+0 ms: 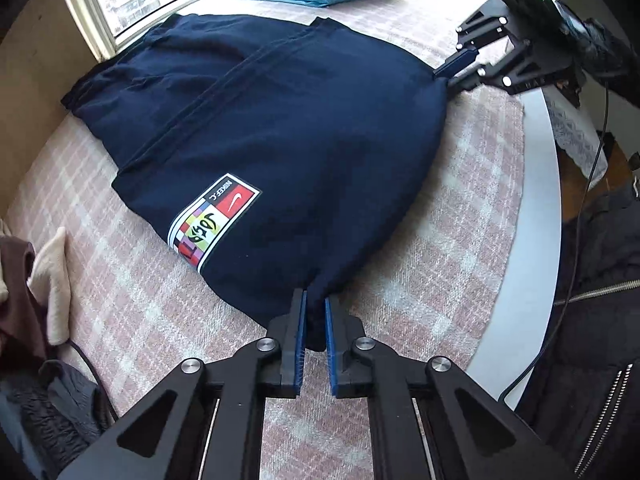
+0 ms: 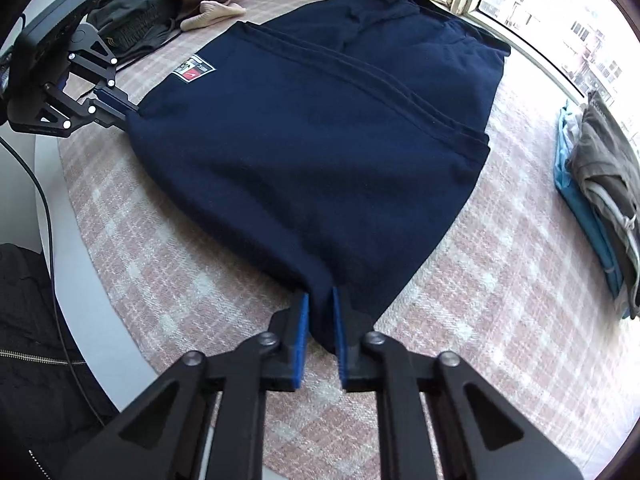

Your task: Fold clothes

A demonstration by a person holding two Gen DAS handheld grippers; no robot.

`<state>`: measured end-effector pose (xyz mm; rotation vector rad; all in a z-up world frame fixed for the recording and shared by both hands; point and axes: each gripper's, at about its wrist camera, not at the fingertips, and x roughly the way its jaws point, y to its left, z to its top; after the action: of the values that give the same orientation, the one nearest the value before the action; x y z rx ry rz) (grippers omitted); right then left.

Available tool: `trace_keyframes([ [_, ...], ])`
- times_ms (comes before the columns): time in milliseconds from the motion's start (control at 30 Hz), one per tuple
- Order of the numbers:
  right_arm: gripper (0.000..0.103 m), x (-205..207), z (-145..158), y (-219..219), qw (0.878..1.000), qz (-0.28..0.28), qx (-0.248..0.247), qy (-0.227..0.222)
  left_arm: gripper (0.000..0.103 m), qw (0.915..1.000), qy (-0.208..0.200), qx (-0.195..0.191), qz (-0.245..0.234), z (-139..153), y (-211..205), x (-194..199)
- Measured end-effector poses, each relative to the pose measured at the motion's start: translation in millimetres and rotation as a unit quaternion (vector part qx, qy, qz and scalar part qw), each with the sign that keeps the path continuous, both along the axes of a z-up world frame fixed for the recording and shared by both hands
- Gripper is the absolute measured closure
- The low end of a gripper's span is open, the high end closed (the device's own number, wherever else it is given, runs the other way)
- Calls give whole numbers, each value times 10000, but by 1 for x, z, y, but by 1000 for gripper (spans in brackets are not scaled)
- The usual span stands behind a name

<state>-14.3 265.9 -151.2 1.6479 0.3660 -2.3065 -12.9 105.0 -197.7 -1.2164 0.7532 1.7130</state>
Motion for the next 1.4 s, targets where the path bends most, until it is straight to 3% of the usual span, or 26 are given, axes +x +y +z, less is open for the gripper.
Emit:
trace_keyframes([
  [167,95,-8,26,0,9999,-53,-91,50,96,9989,75,320,332,23,-1,-11],
  [433,96,-49,102,22,9965,-111,40,827,97,9858,631,1118,1088,95,-26,-75],
  [600,96,-81,119,36,9961,-140,53,872,97,9822,795,1262,1145,122,-37,-100],
  [800,96,-62,91,37,9985,-176,-457,224,97,9881,202,1247,876,106,-44,-82],
  [1067,95,-31,17,18,9950,-308,-745,-587,95,9908,-685,759,883,34,-40,-56],
  [1133,89,-27,6,18,9925,-299,-844,-833,91,9910,-851,597,848,26,-38,-55],
  [1200,78,-22,5,21,9890,-309,-983,-1059,84,9882,-1117,494,920,22,-41,-58],
  [1267,76,-17,13,24,9851,-205,-1180,-1232,85,9862,-1281,502,922,31,-50,-60],
  [1400,72,-26,50,34,9840,-188,-1608,-740,85,9848,-1125,873,993,66,-56,-77],
])
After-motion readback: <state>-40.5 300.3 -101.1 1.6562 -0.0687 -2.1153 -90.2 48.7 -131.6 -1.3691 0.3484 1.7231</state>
